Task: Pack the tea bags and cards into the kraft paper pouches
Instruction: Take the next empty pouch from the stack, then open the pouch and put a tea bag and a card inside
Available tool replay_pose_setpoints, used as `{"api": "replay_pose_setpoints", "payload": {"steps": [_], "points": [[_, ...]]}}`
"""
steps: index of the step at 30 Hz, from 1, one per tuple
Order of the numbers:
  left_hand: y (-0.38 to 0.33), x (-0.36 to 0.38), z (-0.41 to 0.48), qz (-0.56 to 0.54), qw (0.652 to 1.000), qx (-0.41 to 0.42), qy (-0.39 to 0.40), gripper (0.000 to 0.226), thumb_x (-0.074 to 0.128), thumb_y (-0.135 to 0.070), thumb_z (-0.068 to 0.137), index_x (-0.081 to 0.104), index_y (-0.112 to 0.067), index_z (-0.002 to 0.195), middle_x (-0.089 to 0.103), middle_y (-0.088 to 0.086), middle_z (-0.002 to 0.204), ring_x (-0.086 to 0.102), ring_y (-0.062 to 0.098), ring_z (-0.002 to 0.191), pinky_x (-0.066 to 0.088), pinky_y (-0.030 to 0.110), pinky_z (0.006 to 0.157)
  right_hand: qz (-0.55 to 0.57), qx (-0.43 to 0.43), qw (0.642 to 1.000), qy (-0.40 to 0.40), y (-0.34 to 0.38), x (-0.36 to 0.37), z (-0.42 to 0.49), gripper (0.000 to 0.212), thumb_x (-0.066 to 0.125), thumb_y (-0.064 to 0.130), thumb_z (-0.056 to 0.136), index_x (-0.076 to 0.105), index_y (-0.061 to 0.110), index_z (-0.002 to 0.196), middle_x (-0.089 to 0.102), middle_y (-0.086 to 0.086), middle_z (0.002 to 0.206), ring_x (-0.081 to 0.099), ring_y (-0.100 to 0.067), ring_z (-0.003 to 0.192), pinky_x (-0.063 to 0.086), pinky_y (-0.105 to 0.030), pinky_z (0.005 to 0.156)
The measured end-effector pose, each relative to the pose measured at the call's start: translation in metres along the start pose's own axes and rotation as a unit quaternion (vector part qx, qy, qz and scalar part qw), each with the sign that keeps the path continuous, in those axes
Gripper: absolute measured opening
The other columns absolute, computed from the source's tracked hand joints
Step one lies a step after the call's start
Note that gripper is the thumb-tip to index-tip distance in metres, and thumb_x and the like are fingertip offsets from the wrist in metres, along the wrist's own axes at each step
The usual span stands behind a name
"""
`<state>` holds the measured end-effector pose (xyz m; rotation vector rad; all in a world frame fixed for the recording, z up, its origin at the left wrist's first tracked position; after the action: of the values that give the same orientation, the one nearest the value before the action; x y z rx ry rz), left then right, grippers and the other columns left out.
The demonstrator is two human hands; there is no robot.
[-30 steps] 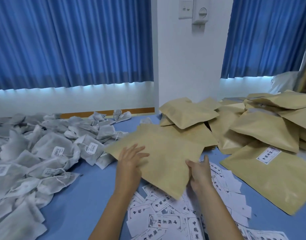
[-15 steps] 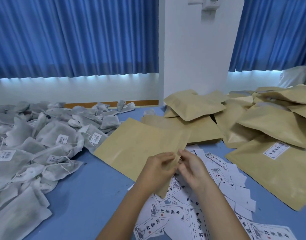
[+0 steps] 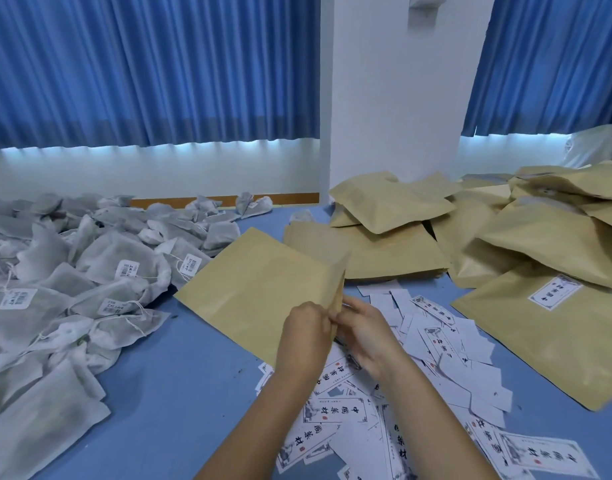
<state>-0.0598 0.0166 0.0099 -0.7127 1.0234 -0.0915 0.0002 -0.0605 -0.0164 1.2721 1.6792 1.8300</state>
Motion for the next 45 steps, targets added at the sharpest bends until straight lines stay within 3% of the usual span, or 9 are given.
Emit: {"api": "replay_pose_setpoints", "payload": {"steps": [6, 12, 17, 22, 28, 32, 36, 39, 45], "points": [[-0.014, -0.011, -0.003, -0.012, 0.997, 0.062, -0.041, 0.016, 0.049, -0.003, 0.089, 0.062, 0.002, 0.082, 0.060, 0.012, 0.084, 0.054, 0.024, 0.077, 0.042, 0.036, 0.071, -0.215, -0.061, 0.972, -0.071, 0.003, 0.001, -0.002, 0.030, 0.042, 0.006, 0.094, 0.049, 0.011, 0.066, 0.050, 0.006, 0.052, 0.042, -0.010, 0.049, 0.034, -0.023, 0.051], [-0.001, -0.041, 0.001, -0.053, 0.984, 0.024, -0.169, 0.012, 0.053, 0.003, 0.085, 0.056, 0.003, 0.073, 0.055, 0.013, 0.071, 0.050, 0.028, 0.063, 0.037, 0.031, 0.058, -0.318, -0.114, 0.934, -0.120, 0.014, -0.004, 0.000, 0.032, 0.031, -0.002, 0.093, 0.038, 0.013, 0.066, 0.040, 0.000, 0.061, 0.036, -0.012, 0.054, 0.028, -0.024, 0.050], [-0.001, -0.036, -0.003, 0.116, 0.986, -0.004, -0.118, 0.028, 0.053, -0.019, 0.087, 0.052, -0.023, 0.115, 0.050, -0.003, 0.103, 0.054, 0.019, 0.083, 0.036, 0.031, 0.053, -0.278, -0.118, 0.944, -0.136, 0.011, -0.006, -0.003, 0.028, 0.035, -0.003, 0.088, 0.039, 0.012, 0.065, 0.037, 0.000, 0.056, 0.032, -0.013, 0.052, 0.026, -0.023, 0.048], [-0.025, -0.017, -0.010, 0.116, 0.988, 0.101, -0.034, 0.065, 0.048, 0.005, 0.080, 0.047, -0.030, 0.135, 0.046, -0.003, 0.129, 0.058, 0.024, 0.079, 0.044, 0.032, 0.065, -0.143, -0.081, 0.974, -0.154, 0.012, -0.023, -0.001, 0.013, 0.054, 0.011, 0.086, 0.060, 0.002, 0.078, 0.063, -0.012, 0.064, 0.059, -0.024, 0.056, 0.044, -0.027, 0.049], [-0.024, -0.099, -0.007, -0.108, 0.944, 0.143, -0.277, 0.055, 0.044, 0.023, 0.058, 0.077, -0.007, 0.090, 0.073, 0.004, 0.099, 0.066, 0.011, 0.090, 0.040, 0.002, 0.088, -0.138, -0.095, 0.970, -0.179, 0.027, -0.038, 0.003, 0.040, 0.035, -0.005, 0.091, 0.063, 0.019, 0.074, 0.049, -0.010, 0.057, 0.039, -0.012, 0.035, 0.027, -0.019, 0.034], [-0.006, -0.112, 0.001, -0.156, 0.948, 0.115, -0.251, 0.052, 0.043, 0.023, 0.064, 0.076, -0.006, 0.091, 0.073, 0.003, 0.097, 0.061, 0.001, 0.088, 0.037, -0.001, 0.083, -0.089, -0.077, 0.980, -0.160, 0.029, -0.018, 0.010, 0.050, 0.033, 0.001, 0.088, 0.058, 0.027, 0.054, 0.041, -0.001, 0.046, 0.035, -0.012, 0.037, 0.025, -0.021, 0.039], [0.018, -0.100, 0.020, -0.164, 0.974, 0.145, -0.050, 0.041, 0.054, 0.011, 0.079, 0.072, -0.013, 0.108, 0.064, -0.004, 0.117, 0.056, -0.007, 0.088, 0.041, 0.007, 0.087, -0.021, -0.061, 0.981, -0.184, 0.023, -0.011, 0.023, 0.035, 0.024, -0.012, 0.083, 0.054, 0.006, 0.086, 0.046, -0.007, 0.057, 0.039, -0.011, 0.039, 0.029, -0.020, 0.035], [0.059, -0.098, 0.032, -0.069, 0.994, 0.068, 0.056, 0.035, 0.064, -0.053, 0.081, 0.064, -0.043, 0.114, 0.061, -0.023, 0.119, 0.058, -0.006, 0.080, 0.050, 0.025, 0.080, 0.019, -0.055, 0.979, -0.195, 0.013, -0.007, 0.029, 0.032, 0.026, -0.015, 0.085, 0.052, 0.004, 0.086, 0.047, -0.010, 0.066, 0.041, -0.014, 0.043, 0.033, -0.019, 0.035], [0.196, -0.195, 0.058, 0.260, 0.927, -0.227, -0.144, 0.072, 0.038, -0.080, 0.078, 0.034, -0.045, 0.141, 0.018, 0.007, 0.157, 0.013, 0.043, 0.141, 0.016, 0.070, 0.103, 0.101, -0.059, 0.964, -0.237, 0.001, -0.019, 0.034, 0.023, 0.041, -0.009, 0.091, 0.052, 0.003, 0.106, 0.054, -0.010, 0.083, 0.050, -0.018, 0.064, 0.045, -0.016, 0.041]]}}
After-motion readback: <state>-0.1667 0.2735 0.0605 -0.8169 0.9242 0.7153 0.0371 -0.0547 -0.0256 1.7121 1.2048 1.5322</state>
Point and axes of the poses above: each hand's wrist, its own z-axis towards the middle knuckle, its own x-axis out of the palm, y = z × x, the point moved 7 cm from there along z, towards the middle knuckle
